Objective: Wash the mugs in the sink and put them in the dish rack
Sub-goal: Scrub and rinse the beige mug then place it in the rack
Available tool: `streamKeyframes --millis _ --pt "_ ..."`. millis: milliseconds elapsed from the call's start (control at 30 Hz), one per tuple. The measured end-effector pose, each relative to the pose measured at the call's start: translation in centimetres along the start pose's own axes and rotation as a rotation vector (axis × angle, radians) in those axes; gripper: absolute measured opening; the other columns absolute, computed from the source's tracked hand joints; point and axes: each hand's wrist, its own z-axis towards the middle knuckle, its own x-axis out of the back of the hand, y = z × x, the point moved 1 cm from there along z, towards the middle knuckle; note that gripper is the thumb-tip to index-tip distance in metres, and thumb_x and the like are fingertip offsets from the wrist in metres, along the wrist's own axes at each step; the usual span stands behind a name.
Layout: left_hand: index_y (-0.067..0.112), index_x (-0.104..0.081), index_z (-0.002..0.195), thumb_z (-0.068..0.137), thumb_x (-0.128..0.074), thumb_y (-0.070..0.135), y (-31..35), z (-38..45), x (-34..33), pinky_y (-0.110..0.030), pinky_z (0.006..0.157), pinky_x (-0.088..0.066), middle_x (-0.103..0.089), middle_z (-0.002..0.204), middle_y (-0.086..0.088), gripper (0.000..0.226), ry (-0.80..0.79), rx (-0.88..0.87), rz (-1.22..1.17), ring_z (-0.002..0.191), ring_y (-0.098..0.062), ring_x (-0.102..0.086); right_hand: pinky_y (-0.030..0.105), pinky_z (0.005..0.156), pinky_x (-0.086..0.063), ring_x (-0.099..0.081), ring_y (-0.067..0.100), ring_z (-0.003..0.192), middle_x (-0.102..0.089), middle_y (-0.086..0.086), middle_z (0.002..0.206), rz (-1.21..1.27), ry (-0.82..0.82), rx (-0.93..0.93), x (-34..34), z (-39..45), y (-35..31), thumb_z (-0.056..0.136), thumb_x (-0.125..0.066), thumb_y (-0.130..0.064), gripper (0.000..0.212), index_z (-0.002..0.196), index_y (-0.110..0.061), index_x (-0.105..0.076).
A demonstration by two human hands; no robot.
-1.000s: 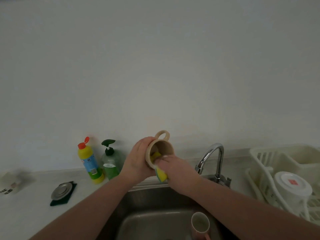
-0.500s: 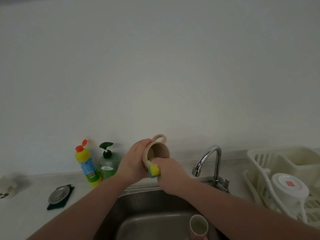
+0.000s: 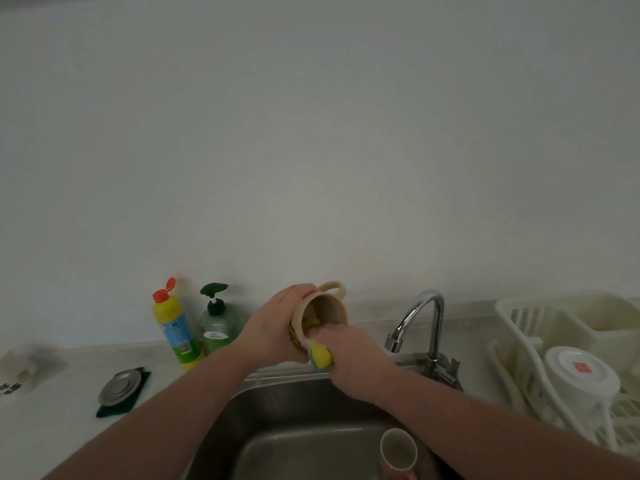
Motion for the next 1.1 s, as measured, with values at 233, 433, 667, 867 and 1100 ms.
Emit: streamKeyframes --millis 233,433,667,867,1100 --pt "0.021 -0.047 0.129 0.045 -0.079 0.041 0.8 0.8 1.3 -0.022 0.088 -0.048 -0.056 0.119 0.013 0.092 -0.081 0.042 0.008 0.103 -0.006 -0.055 0.037 0.096 -0.046 -0.049 0.026 0.122 -0.047 0.007 0.139 -0.352 -0.123 0.151 1.7 0.3 1.1 0.087 -0.057 -0.002 0.054 0.137 -0.017 -0.042" --pt "0.022 -0.048 0.129 0.049 -0.084 0.032 1.3 0.7 0.9 -0.028 0.088 -0.050 -0.057 0.118 0.013 0.088 -0.119 0.048 -0.048 0.104 -0.005 -0.057 0.033 0.099 -0.042 -0.047 0.022 0.123 -0.047 0.004 0.139 -0.293 -0.085 0.143 1.6 -0.6 1.0 0.088 -0.057 -0.005 0.050 0.135 -0.018 -0.045" --pt "0.035 -0.032 0.135 0.048 -0.086 0.033 1.2 0.0 -0.4 -0.032 0.100 -0.045 -0.049 0.132 0.007 0.103 0.046 0.049 -0.083 0.120 -0.012 -0.050 0.032 0.105 -0.039 -0.043 0.019 0.126 -0.048 0.002 0.138 -0.251 -0.066 0.104 1.3 -0.5 1.5 0.089 -0.057 -0.008 0.047 0.133 -0.019 -0.047" --pt "0.017 -0.039 0.132 0.054 -0.079 0.054 1.5 0.7 -0.9 -0.034 0.100 -0.043 -0.051 0.129 -0.007 0.095 0.216 -0.012 0.005 0.117 -0.022 -0.051 0.030 0.106 -0.034 -0.039 0.019 0.130 -0.045 0.003 0.141 -0.260 -0.016 0.086 1.7 0.0 1.4 0.089 -0.054 -0.005 0.052 0.138 -0.017 -0.043" --pt "0.021 -0.039 0.129 0.045 -0.088 0.037 1.3 0.7 -0.6 -0.037 0.096 -0.049 -0.055 0.125 -0.004 0.099 0.129 -0.045 0.023 0.114 -0.019 -0.052 0.033 0.102 -0.038 -0.042 0.021 0.128 -0.045 0.003 0.141 -0.308 -0.056 0.116 1.7 -0.8 1.4 0.091 -0.054 -0.006 0.051 0.138 -0.019 -0.041"
